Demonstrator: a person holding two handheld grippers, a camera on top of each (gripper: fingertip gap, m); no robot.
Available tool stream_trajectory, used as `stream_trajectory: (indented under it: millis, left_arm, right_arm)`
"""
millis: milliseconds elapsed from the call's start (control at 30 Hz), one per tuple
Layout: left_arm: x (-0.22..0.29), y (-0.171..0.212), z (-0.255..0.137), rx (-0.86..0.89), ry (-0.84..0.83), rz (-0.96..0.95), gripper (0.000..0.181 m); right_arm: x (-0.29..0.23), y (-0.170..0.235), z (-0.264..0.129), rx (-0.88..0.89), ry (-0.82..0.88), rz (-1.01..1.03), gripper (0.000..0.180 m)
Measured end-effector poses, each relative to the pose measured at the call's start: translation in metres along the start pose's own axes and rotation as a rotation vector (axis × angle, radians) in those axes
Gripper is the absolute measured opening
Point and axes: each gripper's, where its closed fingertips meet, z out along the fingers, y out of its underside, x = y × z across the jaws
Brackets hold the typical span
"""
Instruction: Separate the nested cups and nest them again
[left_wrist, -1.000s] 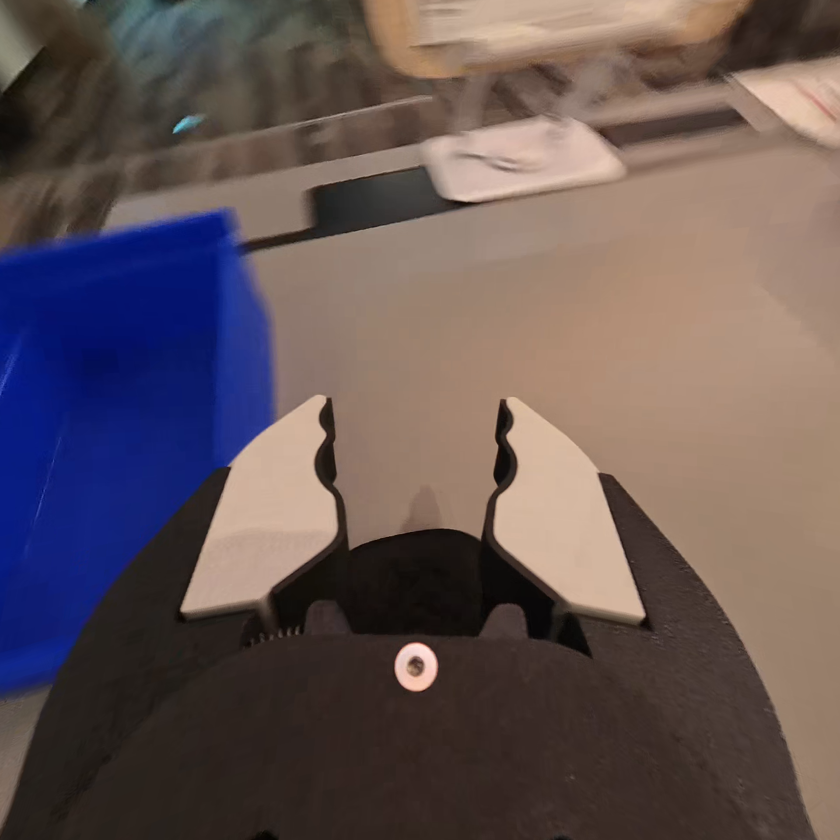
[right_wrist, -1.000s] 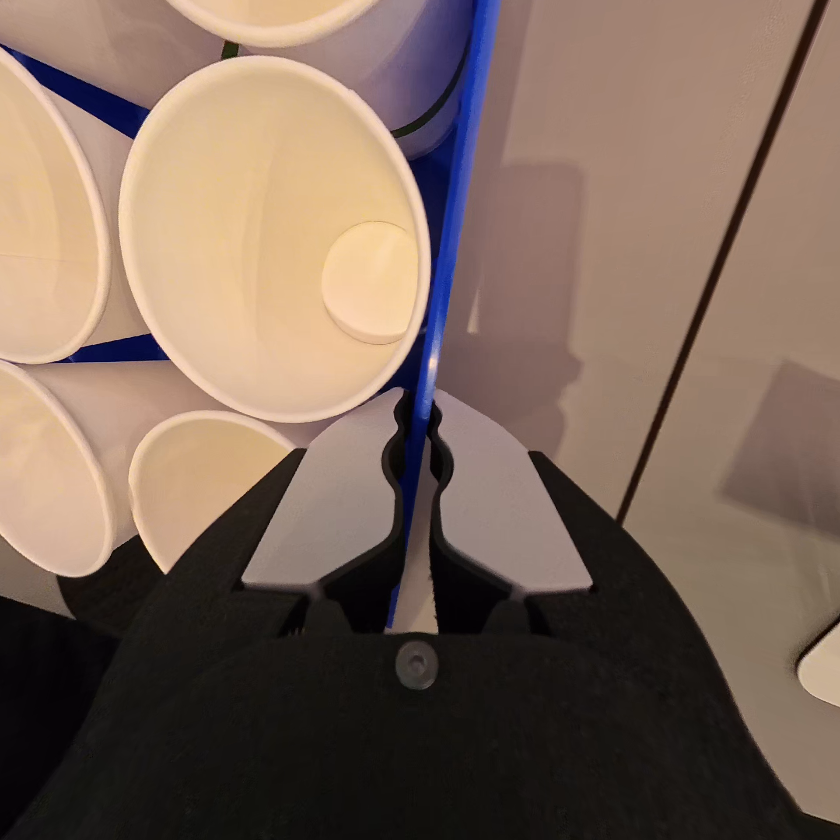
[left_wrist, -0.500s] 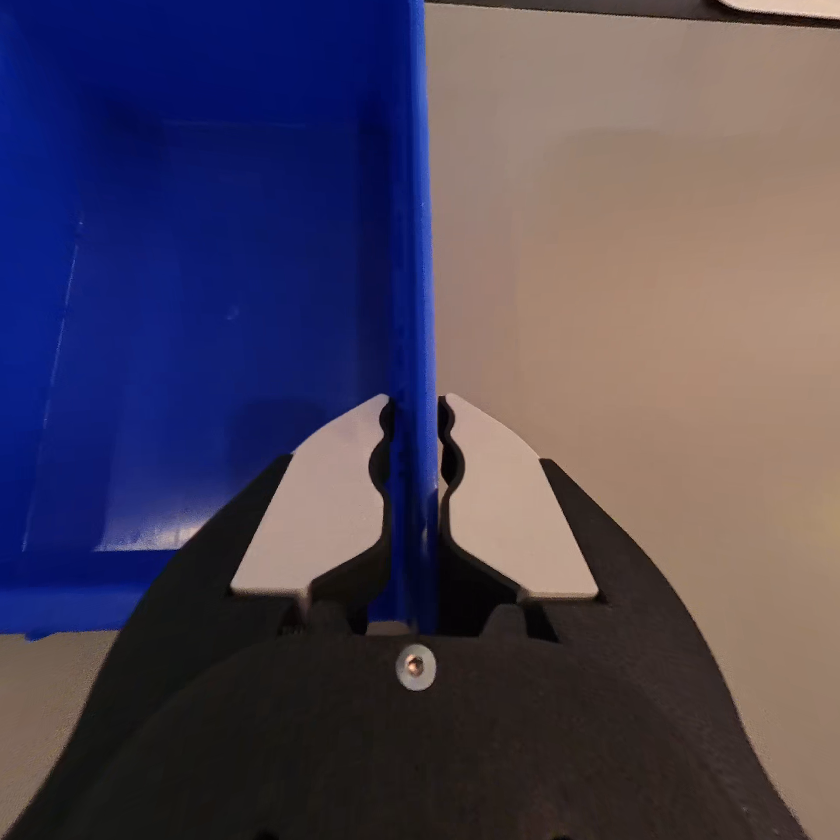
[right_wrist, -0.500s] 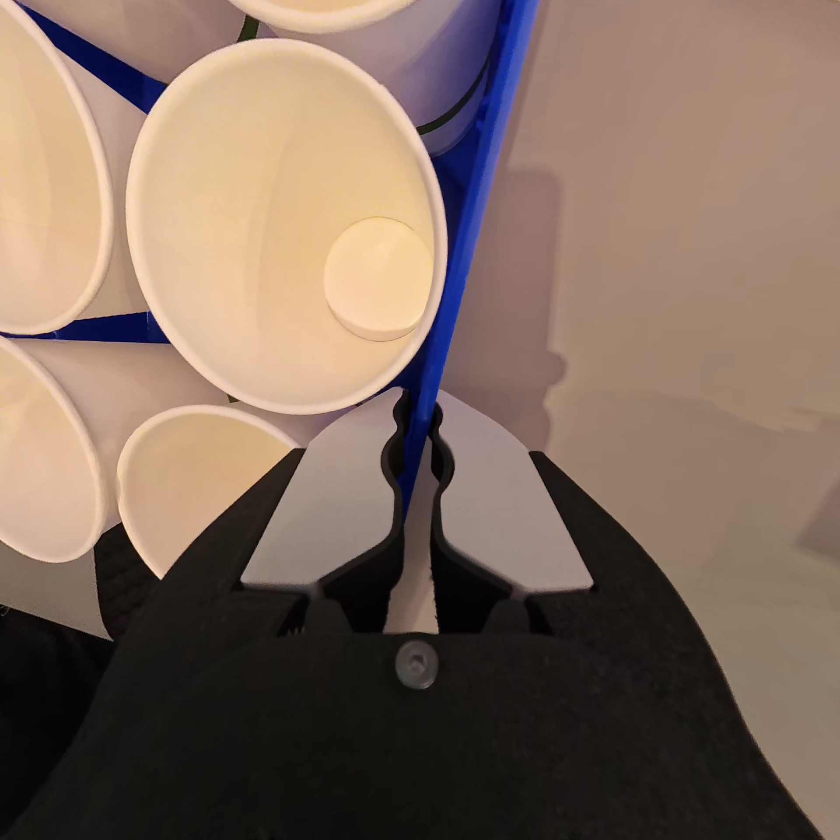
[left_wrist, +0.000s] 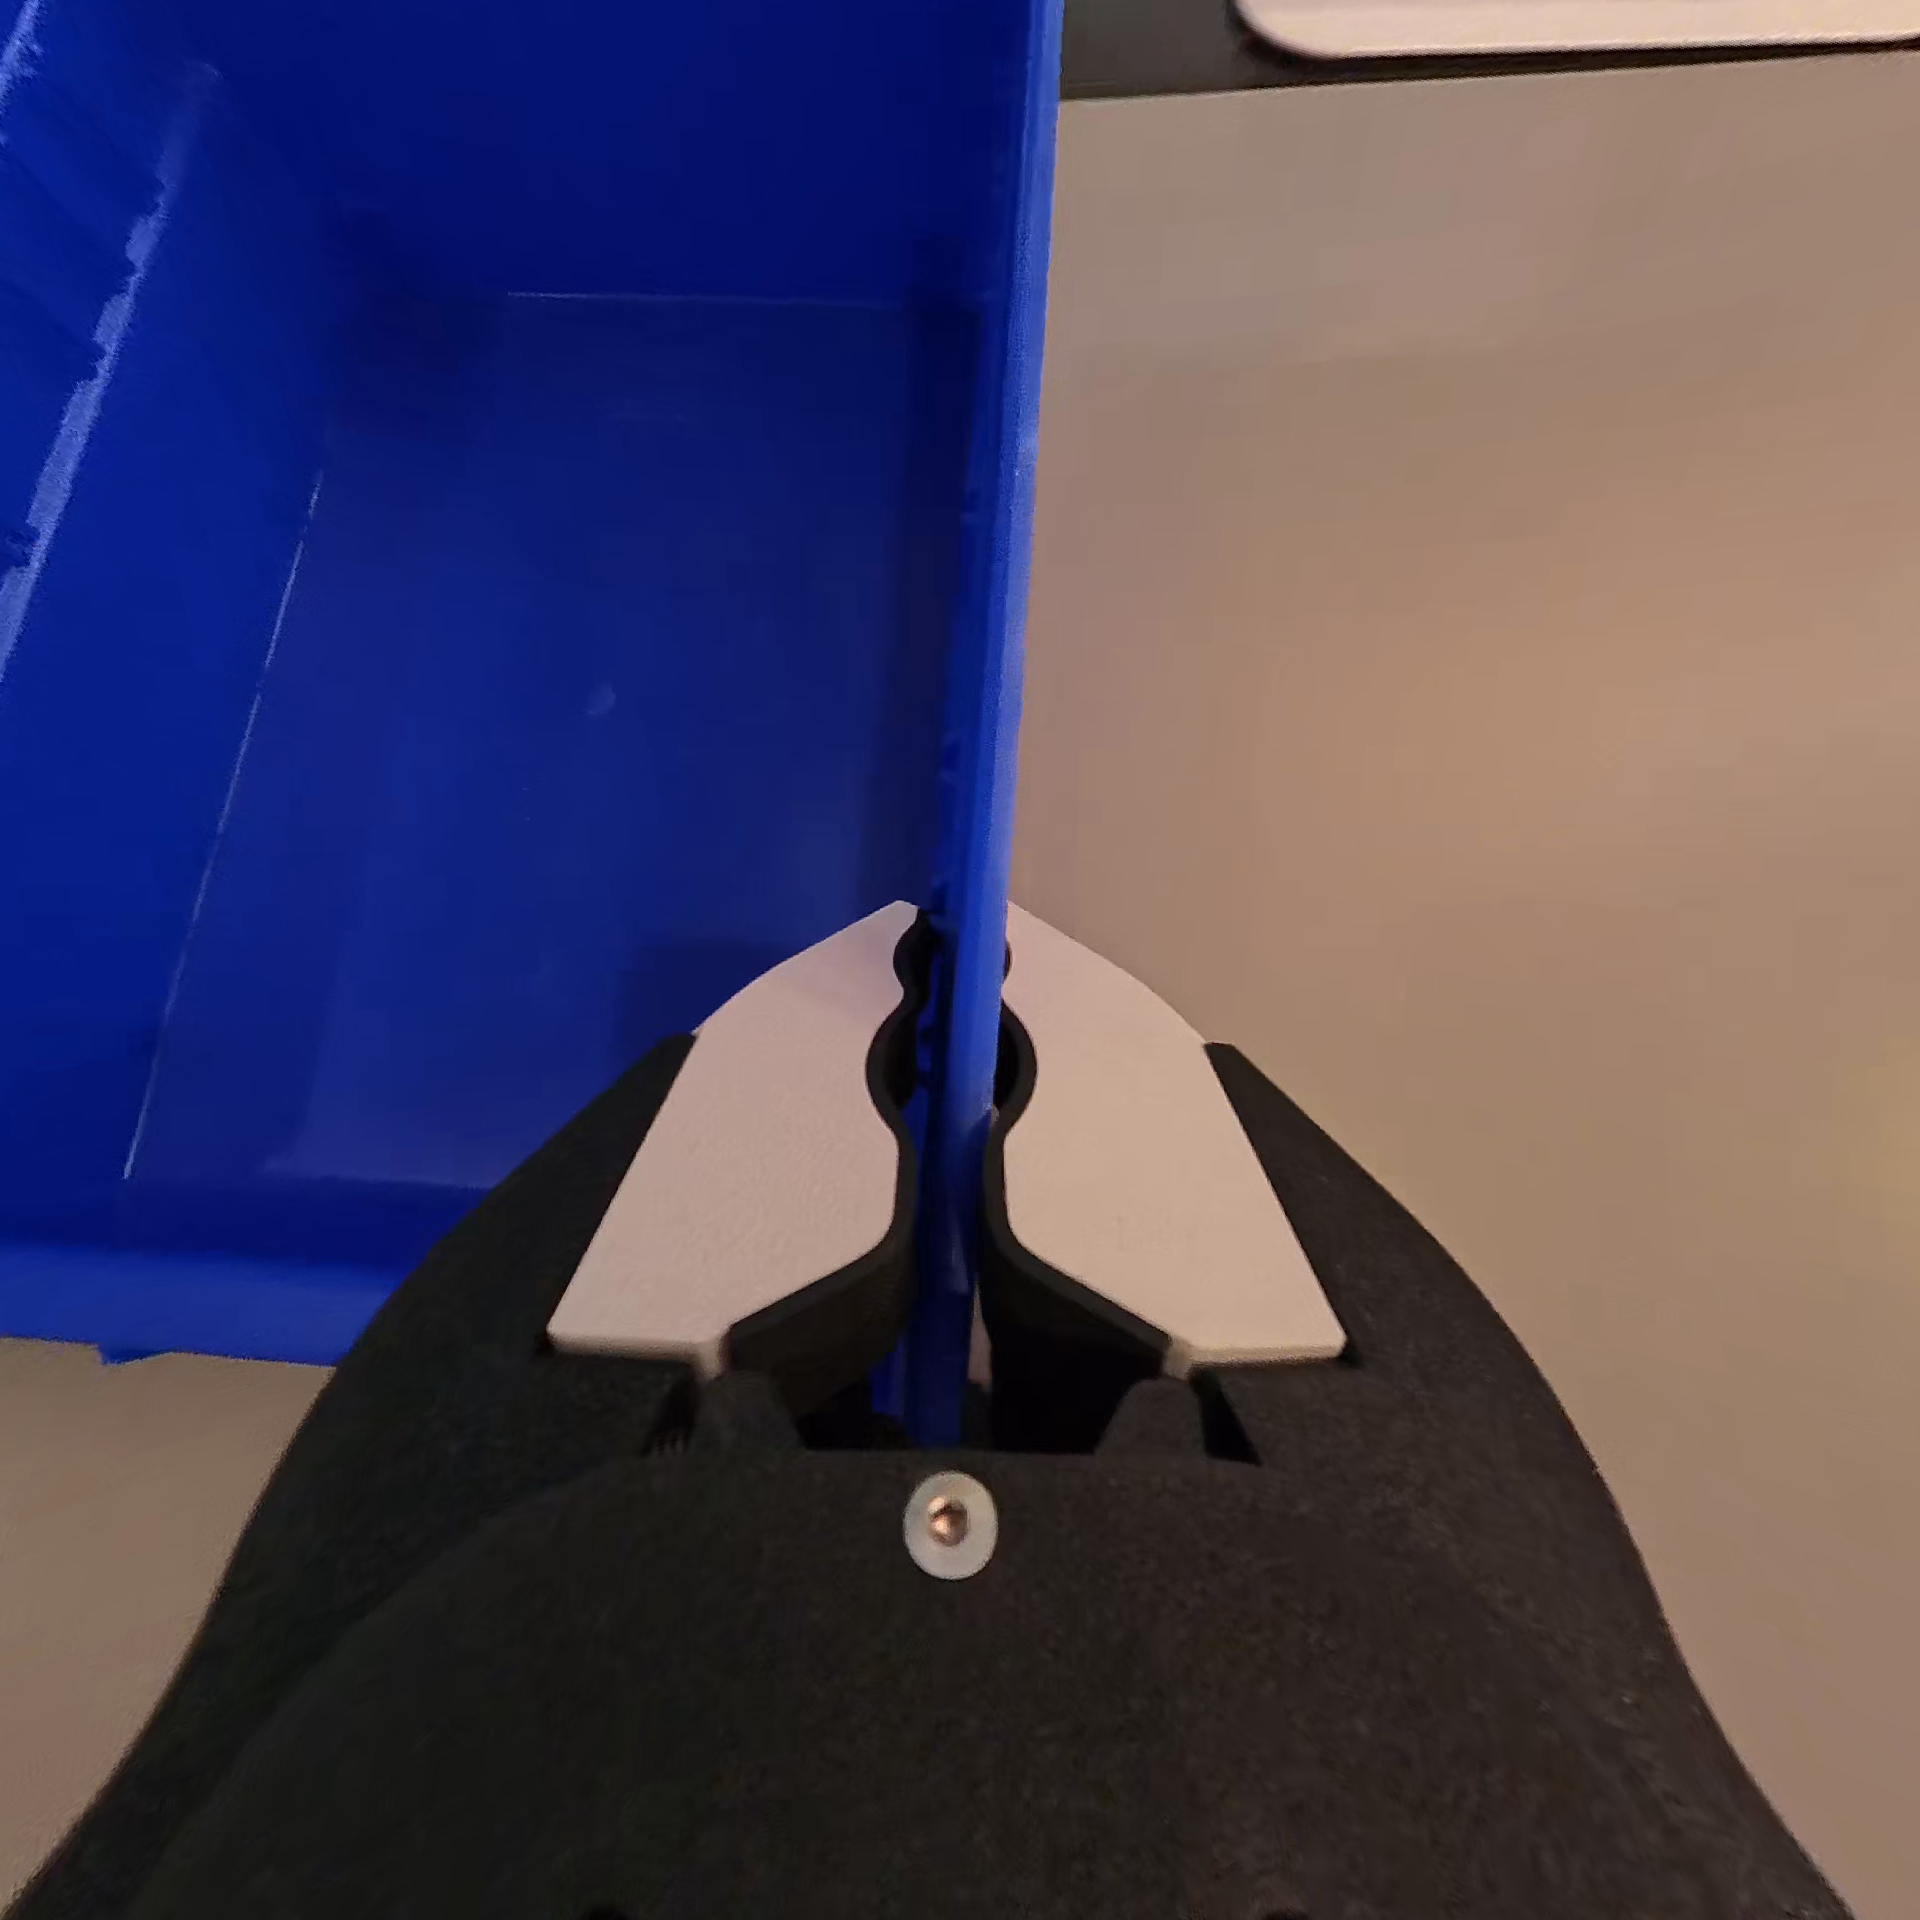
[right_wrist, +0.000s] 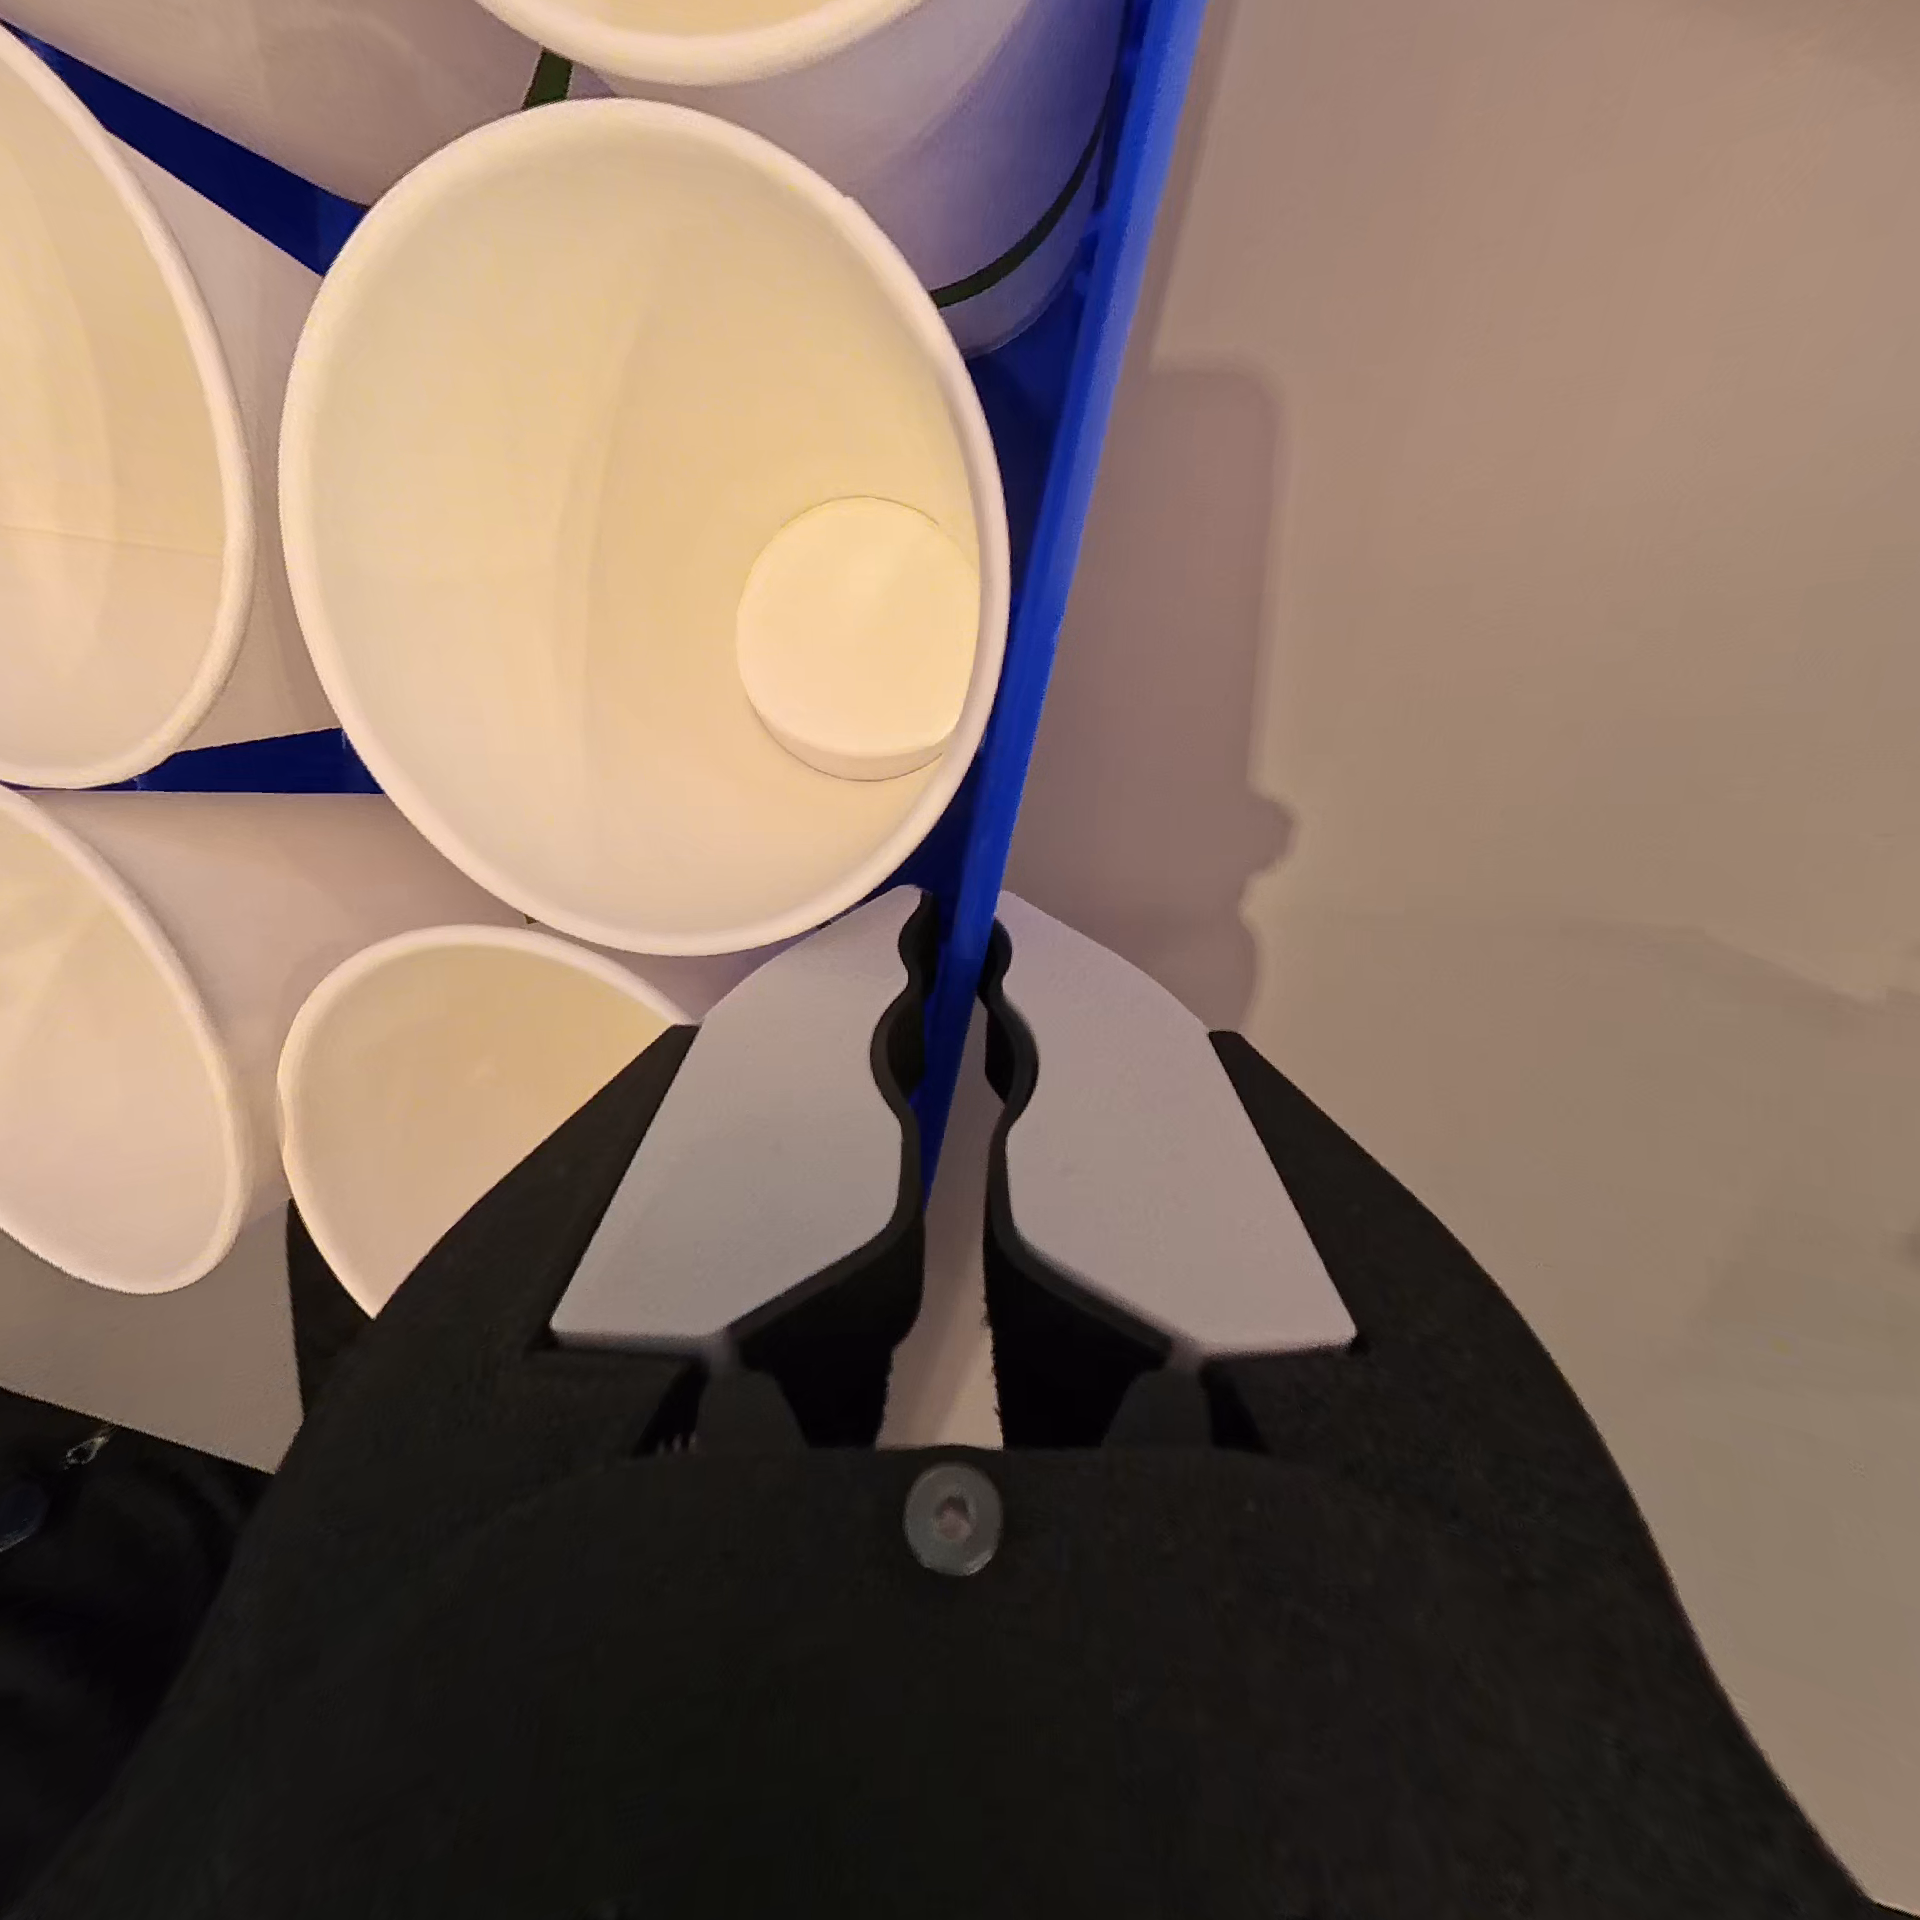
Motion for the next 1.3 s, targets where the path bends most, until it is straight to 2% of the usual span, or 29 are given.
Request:
stream_trajectory:
  millis: [200,333,567,700,800,867,933,1100,1300]
  left_arm:
    - [0.084,-0.001,-0.002,0.013,0.057,0.079,0.008]
    - [0.137,0.001,-0.007,0.035,0.122,0.139,0.016]
    - [0.199,0.008,-0.015,0.033,0.173,0.262,0.019]
    - [0.229,0.012,-0.021,0.031,0.222,0.299,0.022]
    - [0.260,0.016,-0.027,0.032,0.313,0.302,0.034]
    - [0.285,0.019,-0.032,0.043,0.393,0.288,0.053]
    - [0.305,0.021,-0.036,0.055,0.439,0.296,0.065]
    - [0.327,0.010,-0.057,0.146,0.509,0.292,0.071]
    - [0.302,0.004,-0.114,0.237,0.600,0.290,0.079]
  right_arm:
    - [-0.014,-0.006,0.004,0.011,-0.009,0.031,0.006]
    - [-0.026,-0.009,0.007,0.028,-0.019,0.030,0.005]
    - [-0.034,-0.011,0.012,0.017,-0.015,0.047,0.007]
    - [-0.033,-0.004,0.021,-0.055,0.001,0.058,0.007]
    - [-0.033,-0.004,0.021,-0.057,0.019,0.045,0.006]
    - [-0.033,-0.004,0.021,-0.057,0.021,0.050,0.006]
    - [-0.033,-0.004,0.021,-0.057,0.022,0.056,0.006]
    - [-0.036,-0.003,0.021,-0.043,-0.007,0.072,0.006]
    - [-0.038,-0.001,0.021,-0.023,-0.033,0.084,0.007]
